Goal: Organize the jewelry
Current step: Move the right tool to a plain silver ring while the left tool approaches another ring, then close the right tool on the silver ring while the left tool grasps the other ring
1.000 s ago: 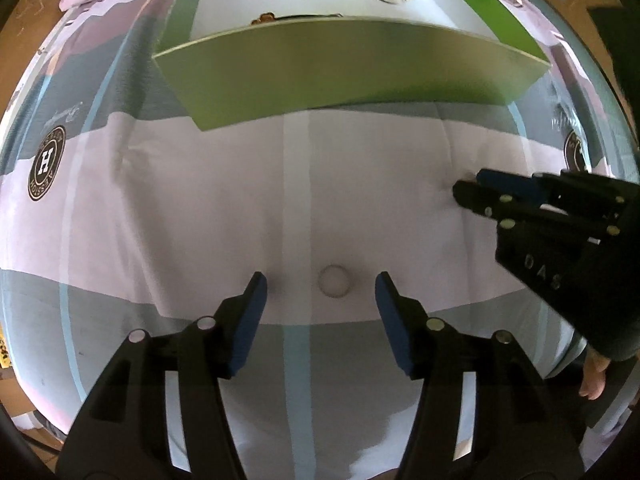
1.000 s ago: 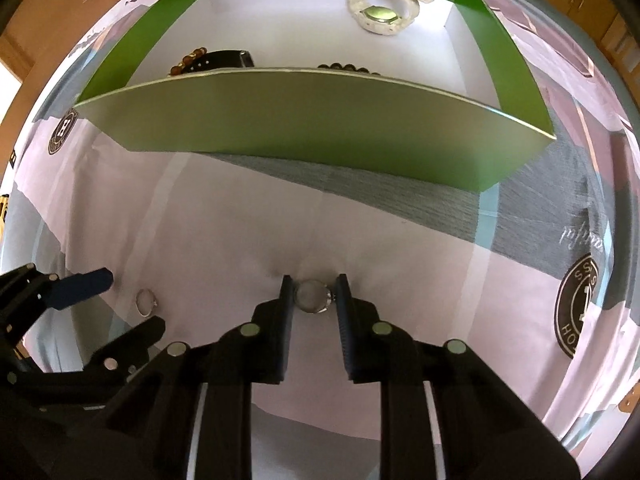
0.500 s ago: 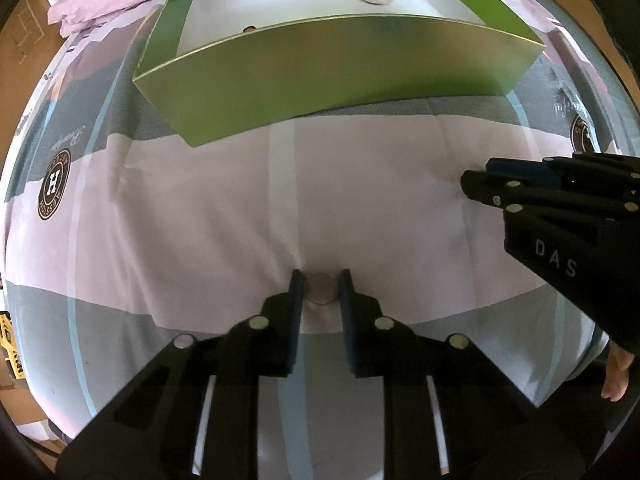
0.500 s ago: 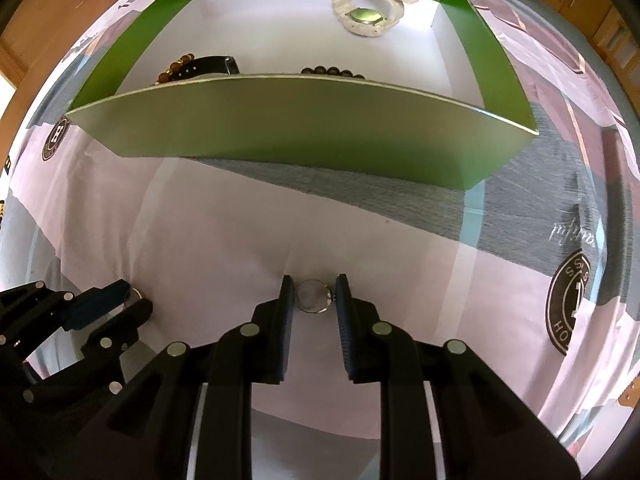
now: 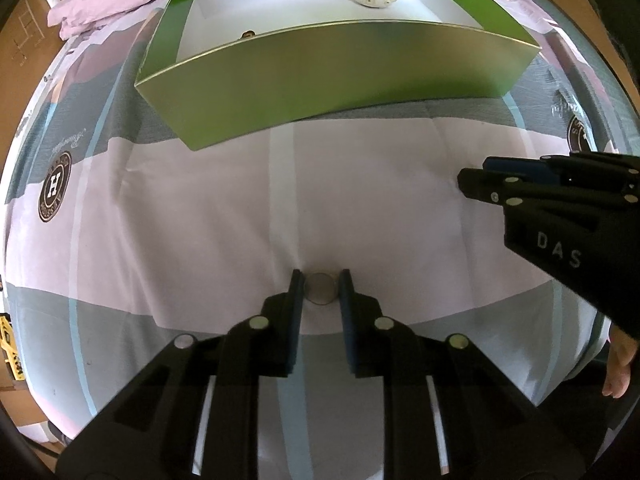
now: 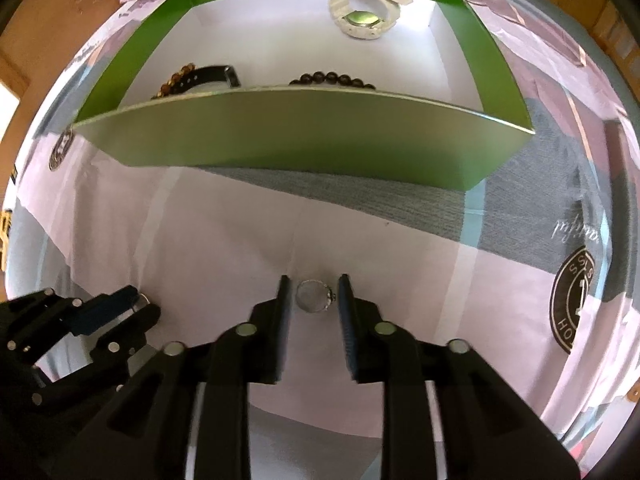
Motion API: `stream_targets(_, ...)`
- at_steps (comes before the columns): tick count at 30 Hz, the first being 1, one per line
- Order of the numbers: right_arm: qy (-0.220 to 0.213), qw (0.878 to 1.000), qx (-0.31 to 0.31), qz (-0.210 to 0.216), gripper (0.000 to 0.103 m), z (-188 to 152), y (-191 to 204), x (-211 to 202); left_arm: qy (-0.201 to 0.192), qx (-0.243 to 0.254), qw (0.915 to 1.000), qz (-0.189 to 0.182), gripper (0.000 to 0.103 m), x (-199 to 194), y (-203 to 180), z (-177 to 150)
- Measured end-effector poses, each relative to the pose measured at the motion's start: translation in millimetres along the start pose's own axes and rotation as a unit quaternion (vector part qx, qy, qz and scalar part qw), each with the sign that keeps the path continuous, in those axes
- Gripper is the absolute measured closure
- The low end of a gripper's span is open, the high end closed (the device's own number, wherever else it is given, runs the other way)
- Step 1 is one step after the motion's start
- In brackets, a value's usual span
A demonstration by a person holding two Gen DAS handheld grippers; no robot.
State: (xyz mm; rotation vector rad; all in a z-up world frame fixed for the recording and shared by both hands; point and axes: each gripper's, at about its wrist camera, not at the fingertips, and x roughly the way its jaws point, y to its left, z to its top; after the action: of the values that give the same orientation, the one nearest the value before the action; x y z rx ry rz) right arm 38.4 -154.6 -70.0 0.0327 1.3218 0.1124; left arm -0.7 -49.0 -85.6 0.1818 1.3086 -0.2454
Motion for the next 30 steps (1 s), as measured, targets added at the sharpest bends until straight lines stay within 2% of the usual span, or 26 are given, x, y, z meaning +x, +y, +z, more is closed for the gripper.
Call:
stream_targets(5, -0.004, 0.999, 0.04, 0.029, 0.067, 5.5, -17.3, -6.4, 0.003, -0.029, 0.9987, -0.042, 0.085, -3.6, 21.3, 7.6)
stream_targets(7, 0.001, 0.999, 0.044, 0.031, 0.067, 6.3, -19.7, -4.5, 0.004, -0.032, 0.9984, -0.046, 0.079, -2.9, 24.4, 8.1)
stream_targets(12, 0.013, 1.0, 0.015, 0.018, 0.067, 3.9, -4.8, 4.7, 0.019, -0.037, 0.9976, -0.055, 0.072, 3.5, 23.5, 5.9)
stream_targets(16, 0.011, 1.0, -0.019, -0.018, 0.067, 4.0, 10.3, 9.6, 0.022, -0.045, 0.9969, -0.061, 0.069, 8.1, 26.7, 8.5)
stream_targets(18, 0.011, 0.999, -0.024, -0.022, 0.068, 5.1, 12.1, 9.6, 0.022, -0.048, 0.9964, -0.066, 0.068, 8.7, 28.5, 10.2)
stream_targets(23, 0.013, 0.999, -0.029, -0.02, 0.078, 4.3, 12.3, 8.0, 0.018, -0.032, 0.9981, -0.049, 0.07, 7.4, 23.5, 7.5)
stream_targets(25, 0.013, 0.999, -0.029, -0.019, 0.081, 5.2, 11.1, 7.8, 0.018, -0.032, 0.9984, -0.042, 0.078, 7.0, 24.8, 7.2)
stream_targets(27, 0.013, 0.999, -0.028, -0.017, 0.081, 7.2, 10.6, 8.2, 0.018, -0.038, 0.9981, -0.045, 0.083, 6.4, 27.7, 7.3)
stream_targets(30, 0.015, 0.999, -0.028, -0.016, 0.081, 11.8, 6.8, 7.5, 0.022, -0.052, 0.9966, -0.06, 0.083, 4.8, 37.4, 9.6)
